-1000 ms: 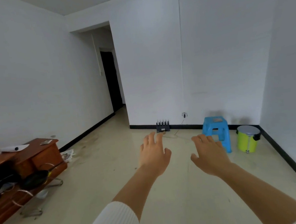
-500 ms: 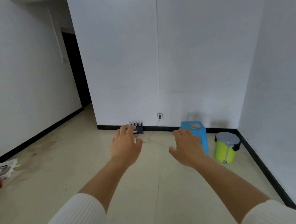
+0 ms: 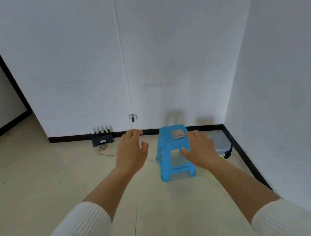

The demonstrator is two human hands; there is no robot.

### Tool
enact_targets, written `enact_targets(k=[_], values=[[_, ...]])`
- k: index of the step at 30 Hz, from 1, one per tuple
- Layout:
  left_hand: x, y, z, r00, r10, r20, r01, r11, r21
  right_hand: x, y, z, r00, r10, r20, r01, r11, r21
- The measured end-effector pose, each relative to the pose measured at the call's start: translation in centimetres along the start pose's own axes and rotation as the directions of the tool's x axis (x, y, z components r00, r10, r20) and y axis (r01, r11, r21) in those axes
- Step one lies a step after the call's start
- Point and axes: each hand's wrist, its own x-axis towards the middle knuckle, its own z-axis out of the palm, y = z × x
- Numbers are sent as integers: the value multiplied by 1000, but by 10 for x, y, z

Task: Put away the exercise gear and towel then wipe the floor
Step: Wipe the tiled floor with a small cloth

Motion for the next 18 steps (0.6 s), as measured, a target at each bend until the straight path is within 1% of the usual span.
enact_targets(k=[4,10,13,18], values=[[99,8,104,998,-38,46,42,995,-94,117,69,31,998,34,47,-32,999,-26],[226,14,246,964,-204,168,230,961,-151,281,158,70,980,69,187,-68,998,-11],[282,12,302,940,-270,207,308,934,-181,353,188,88,961,85,265,-88,996,0],[366,-11,399,887,-370,276,427,885,-186,463,217,140,926,51,375,-72,997,42]])
